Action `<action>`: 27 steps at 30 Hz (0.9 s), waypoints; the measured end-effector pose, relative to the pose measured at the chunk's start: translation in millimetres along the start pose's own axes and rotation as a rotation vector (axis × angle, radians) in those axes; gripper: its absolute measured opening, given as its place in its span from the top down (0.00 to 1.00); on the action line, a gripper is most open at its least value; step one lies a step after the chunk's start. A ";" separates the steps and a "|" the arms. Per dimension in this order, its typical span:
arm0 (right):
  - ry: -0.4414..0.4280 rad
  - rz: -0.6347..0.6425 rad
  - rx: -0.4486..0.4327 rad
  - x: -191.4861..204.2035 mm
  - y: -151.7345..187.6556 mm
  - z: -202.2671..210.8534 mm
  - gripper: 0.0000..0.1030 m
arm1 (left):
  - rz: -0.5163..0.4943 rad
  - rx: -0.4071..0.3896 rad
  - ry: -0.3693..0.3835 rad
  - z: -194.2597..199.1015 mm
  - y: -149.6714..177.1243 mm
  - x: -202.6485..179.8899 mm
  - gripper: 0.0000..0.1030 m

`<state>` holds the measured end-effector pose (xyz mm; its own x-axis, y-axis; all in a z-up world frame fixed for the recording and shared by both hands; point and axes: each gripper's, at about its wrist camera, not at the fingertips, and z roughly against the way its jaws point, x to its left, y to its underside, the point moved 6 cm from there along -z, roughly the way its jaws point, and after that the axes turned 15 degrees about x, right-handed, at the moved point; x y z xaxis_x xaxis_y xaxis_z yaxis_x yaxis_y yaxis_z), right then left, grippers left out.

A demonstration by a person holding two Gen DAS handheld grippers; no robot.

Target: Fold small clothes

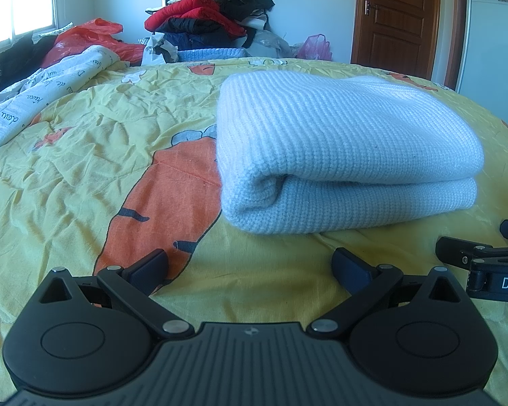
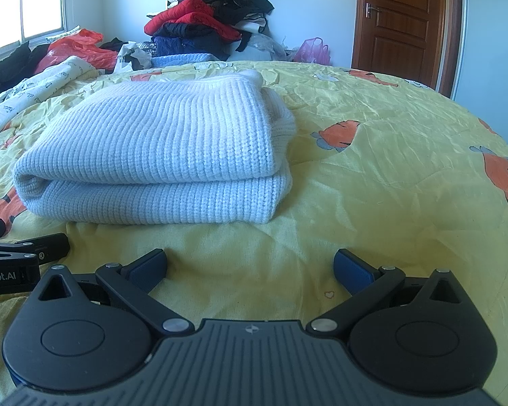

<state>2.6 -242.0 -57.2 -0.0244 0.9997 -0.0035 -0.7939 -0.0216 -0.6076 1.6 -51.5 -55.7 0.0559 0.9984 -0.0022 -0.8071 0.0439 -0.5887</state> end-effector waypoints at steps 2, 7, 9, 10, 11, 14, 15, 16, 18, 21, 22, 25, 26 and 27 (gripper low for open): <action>-0.001 -0.001 0.000 -0.2 0.0 0.1 0.00 | -0.001 0.001 0.001 0.0 -0.1 0.0 0.00; -0.001 -0.001 0.000 -0.2 -0.1 0.1 0.00 | -0.001 0.003 0.006 -1.5 -1.1 2.2 0.00; 0.000 0.000 0.000 -0.1 0.0 0.1 0.00 | -0.002 0.014 0.008 -2.2 -2.1 3.4 0.00; 0.000 0.000 0.000 -0.2 0.0 0.2 0.00 | -0.001 0.016 0.005 -2.1 -1.5 3.5 0.00; -0.001 0.000 0.000 -0.3 0.0 0.1 0.00 | -0.001 0.015 0.003 -2.2 -1.2 3.7 0.00; -0.001 0.000 0.000 -0.4 0.1 0.1 0.00 | -0.001 0.012 0.002 -2.8 -0.6 4.4 0.00; -0.001 0.000 0.000 -0.4 0.0 0.0 0.00 | 0.000 0.013 0.002 -2.4 -0.1 3.2 0.00; 0.000 0.000 0.000 -0.4 0.1 0.0 0.00 | -0.001 0.013 0.002 -2.3 0.0 3.2 0.00; 0.000 0.001 0.001 -0.4 0.2 0.0 0.00 | -0.002 0.019 0.004 -1.6 0.5 3.1 0.00; 0.019 0.008 0.016 1.7 -1.4 3.0 0.01 | 0.001 0.051 0.006 4.9 1.2 3.6 0.00; 0.033 0.010 0.023 2.3 -1.7 7.1 0.00 | 0.011 0.060 0.014 8.5 1.6 4.5 0.00; 0.034 -0.001 0.011 6.1 -4.2 30.4 0.00 | 0.036 0.050 0.021 21.6 5.0 5.2 0.00; 0.022 0.006 0.003 7.6 -4.9 37.9 0.00 | 0.037 0.041 0.031 26.5 6.1 4.1 0.00; 0.008 0.013 0.001 8.6 -5.8 44.8 0.00 | 0.033 0.027 0.047 32.6 8.4 2.8 0.00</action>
<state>-20.3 -233.8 -18.2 -0.0295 0.9994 -0.0177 -0.7943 -0.0342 -0.6066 -24.1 -47.2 -34.3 0.0562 0.9966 -0.0596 -0.8245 0.0127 -0.5657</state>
